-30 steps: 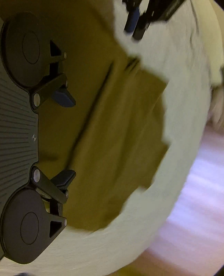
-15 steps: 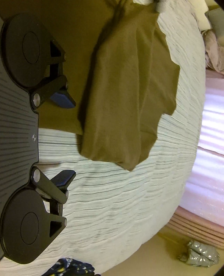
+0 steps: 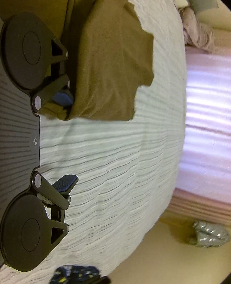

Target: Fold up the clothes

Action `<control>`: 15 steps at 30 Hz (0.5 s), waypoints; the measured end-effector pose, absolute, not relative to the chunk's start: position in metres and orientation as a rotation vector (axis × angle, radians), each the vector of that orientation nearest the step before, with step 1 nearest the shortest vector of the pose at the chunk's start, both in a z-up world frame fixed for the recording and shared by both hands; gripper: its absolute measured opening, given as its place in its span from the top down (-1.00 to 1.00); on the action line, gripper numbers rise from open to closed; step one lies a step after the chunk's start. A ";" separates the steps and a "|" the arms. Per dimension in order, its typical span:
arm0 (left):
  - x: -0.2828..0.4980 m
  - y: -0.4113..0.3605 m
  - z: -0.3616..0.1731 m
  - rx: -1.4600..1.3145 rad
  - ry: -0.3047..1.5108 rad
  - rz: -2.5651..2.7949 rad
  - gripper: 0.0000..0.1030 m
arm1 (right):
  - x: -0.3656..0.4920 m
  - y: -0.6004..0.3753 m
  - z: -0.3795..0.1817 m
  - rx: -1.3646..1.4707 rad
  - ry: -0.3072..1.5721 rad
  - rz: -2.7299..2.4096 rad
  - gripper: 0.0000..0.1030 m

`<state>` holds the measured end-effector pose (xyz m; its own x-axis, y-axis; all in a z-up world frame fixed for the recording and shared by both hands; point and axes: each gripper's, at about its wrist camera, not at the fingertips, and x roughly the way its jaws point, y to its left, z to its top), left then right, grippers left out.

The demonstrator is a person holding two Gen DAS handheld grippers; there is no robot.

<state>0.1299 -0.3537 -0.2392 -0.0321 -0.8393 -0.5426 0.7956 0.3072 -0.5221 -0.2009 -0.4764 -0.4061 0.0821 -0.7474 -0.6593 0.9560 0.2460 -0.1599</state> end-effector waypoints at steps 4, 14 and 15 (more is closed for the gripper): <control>0.131 -0.351 -0.298 0.092 1.024 -1.235 0.94 | -0.229 -0.489 -0.418 0.568 0.716 -1.347 -0.59; 0.138 -0.326 -0.319 0.088 1.075 -1.130 0.82 | -0.236 -0.487 -0.386 0.487 0.793 -1.245 -0.59; 0.138 -0.326 -0.314 0.086 1.053 -1.121 0.82 | -0.236 -0.487 -0.379 0.483 0.767 -1.237 -0.59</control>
<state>0.1382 -0.3256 -0.3145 0.0336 -0.6907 -0.7223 0.7645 0.4833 -0.4266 -0.2360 -0.4866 -0.3786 0.1323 -0.6547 -0.7442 0.9577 0.2779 -0.0742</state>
